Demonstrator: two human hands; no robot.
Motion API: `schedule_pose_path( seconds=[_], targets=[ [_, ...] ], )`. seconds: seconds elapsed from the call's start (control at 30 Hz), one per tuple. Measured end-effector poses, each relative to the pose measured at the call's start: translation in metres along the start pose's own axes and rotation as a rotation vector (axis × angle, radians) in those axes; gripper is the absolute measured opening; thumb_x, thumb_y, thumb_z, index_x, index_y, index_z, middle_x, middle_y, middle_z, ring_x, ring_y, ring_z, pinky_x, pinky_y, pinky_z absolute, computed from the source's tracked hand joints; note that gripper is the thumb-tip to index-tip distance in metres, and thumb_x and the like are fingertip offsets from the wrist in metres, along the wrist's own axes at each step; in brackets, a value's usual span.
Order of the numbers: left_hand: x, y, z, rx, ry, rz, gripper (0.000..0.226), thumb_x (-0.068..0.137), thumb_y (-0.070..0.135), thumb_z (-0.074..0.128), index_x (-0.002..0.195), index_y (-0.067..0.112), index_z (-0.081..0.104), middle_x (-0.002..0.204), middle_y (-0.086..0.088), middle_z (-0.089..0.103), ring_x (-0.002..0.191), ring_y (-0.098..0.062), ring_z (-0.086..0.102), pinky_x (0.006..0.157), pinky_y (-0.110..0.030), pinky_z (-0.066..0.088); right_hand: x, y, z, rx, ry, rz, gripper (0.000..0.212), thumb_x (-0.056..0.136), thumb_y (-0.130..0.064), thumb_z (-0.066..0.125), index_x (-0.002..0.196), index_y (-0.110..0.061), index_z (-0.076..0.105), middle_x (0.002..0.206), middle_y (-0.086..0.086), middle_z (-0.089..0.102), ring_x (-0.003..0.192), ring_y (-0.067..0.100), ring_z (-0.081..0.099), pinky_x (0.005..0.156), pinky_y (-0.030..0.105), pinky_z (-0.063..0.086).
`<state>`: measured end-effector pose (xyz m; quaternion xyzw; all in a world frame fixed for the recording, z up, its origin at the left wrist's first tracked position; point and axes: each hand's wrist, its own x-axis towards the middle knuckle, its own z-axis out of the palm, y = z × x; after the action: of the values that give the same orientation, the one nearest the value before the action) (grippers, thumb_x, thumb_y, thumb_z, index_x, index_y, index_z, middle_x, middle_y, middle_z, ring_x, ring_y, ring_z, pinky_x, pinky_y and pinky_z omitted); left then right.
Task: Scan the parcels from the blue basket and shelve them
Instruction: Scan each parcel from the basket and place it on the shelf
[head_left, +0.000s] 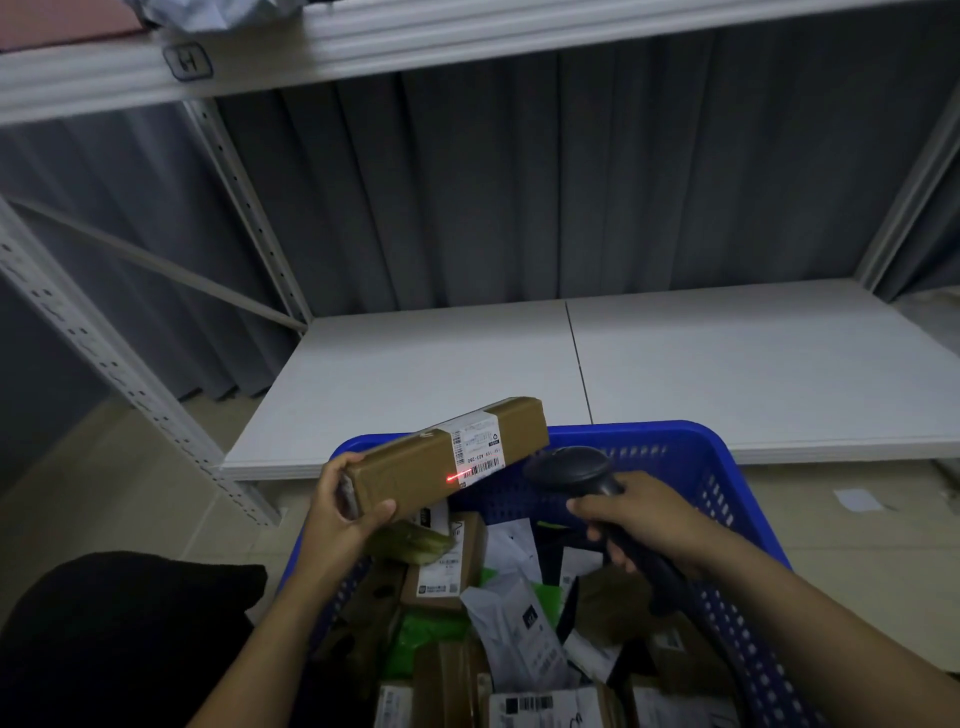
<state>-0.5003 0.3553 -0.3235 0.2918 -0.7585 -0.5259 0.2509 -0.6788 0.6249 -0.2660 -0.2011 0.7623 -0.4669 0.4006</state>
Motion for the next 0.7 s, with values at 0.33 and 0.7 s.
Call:
schedule_pose_path(
  seconds=[0.33, 0.7],
  targets=[
    [-0.009, 0.015, -0.007, -0.076, 0.035, -0.009, 0.064, 0.06, 0.038, 0.078, 0.117, 0.039, 0.048, 0.121, 0.01, 0.051, 0.107, -0.008, 0.052, 0.073, -0.024, 0.049, -0.008, -0.012, 0.004, -0.037, 0.002, -0.023, 0.022, 0.091, -0.027, 0.064, 0.086, -0.006, 0.062, 0.056, -0.001, 0.063, 0.047, 0.013, 0.057, 0.048, 0.025, 0.049],
    [-0.004, 0.1, -0.026, -0.146, 0.028, 0.108, 0.049, 0.084, 0.018, 0.071, 0.122, 0.039, 0.049, 0.127, 0.003, 0.05, 0.105, -0.014, 0.057, 0.074, -0.032, 0.056, -0.038, -0.04, 0.0, 0.065, 0.499, -0.261, 0.019, 0.087, -0.021, 0.069, 0.082, -0.004, 0.062, 0.055, 0.01, 0.066, 0.049, 0.021, 0.061, 0.06, 0.036, 0.051]
  ],
)
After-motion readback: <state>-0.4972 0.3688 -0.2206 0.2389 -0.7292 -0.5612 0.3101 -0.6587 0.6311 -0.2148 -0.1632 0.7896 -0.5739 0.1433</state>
